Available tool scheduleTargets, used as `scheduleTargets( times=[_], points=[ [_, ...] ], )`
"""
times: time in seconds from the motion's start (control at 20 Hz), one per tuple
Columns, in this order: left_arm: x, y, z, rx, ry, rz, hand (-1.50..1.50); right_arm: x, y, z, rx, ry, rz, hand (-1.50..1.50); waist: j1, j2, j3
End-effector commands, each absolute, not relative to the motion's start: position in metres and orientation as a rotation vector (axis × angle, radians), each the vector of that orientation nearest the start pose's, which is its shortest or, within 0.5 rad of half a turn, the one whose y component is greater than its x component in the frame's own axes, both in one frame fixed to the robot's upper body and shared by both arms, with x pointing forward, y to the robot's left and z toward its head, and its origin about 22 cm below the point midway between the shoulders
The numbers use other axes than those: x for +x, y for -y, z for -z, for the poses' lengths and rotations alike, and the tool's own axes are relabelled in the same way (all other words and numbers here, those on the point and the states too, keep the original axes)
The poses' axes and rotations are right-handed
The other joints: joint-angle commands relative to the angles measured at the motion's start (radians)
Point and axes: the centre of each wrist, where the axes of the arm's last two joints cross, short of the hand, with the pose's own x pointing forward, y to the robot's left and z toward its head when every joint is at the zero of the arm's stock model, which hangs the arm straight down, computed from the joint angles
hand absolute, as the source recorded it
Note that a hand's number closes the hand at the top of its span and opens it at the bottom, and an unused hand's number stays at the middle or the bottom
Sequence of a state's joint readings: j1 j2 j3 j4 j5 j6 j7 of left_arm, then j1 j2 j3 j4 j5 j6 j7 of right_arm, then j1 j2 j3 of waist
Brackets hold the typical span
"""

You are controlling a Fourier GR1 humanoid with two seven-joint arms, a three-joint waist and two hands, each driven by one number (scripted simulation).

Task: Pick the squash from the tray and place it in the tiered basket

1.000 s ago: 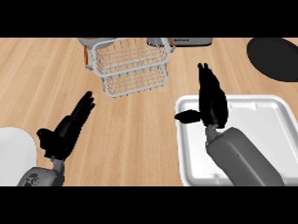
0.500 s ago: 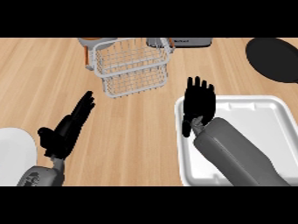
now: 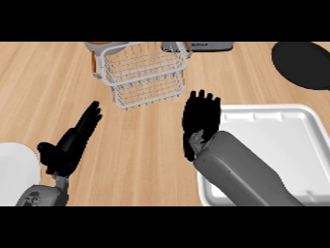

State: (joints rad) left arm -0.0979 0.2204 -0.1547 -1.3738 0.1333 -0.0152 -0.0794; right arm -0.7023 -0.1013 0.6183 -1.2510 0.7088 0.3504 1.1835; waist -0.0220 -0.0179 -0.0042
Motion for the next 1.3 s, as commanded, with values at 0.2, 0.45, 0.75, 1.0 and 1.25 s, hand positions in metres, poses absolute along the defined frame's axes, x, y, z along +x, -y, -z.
scheduleTargets(
  times=[0.2,0.45,0.75,1.0,1.25],
  points=[
    [0.258,-0.248,0.028,-0.047,1.508,0.215,0.00,0.318,0.044,-0.085,-1.320,0.383,-1.160,-1.50,-0.004,0.005,0.000],
    [0.274,-0.233,0.012,-0.054,1.530,0.208,0.00,0.318,0.065,-0.059,-1.303,0.270,-1.135,-1.50,-0.015,0.009,0.002],
    [0.257,-0.248,0.022,-0.056,1.530,0.214,0.00,0.303,0.076,-0.055,-1.264,0.288,-1.074,-1.50,0.007,0.011,0.003],
    [0.261,-0.240,0.033,-0.063,1.522,0.207,0.00,0.291,0.083,-0.049,-1.281,0.260,-1.055,-1.50,0.001,0.013,0.002],
    [0.268,-0.244,0.021,-0.058,1.534,0.228,0.00,0.282,0.106,-0.038,-1.276,0.216,-1.014,-1.50,0.003,0.013,0.003]
  ],
)
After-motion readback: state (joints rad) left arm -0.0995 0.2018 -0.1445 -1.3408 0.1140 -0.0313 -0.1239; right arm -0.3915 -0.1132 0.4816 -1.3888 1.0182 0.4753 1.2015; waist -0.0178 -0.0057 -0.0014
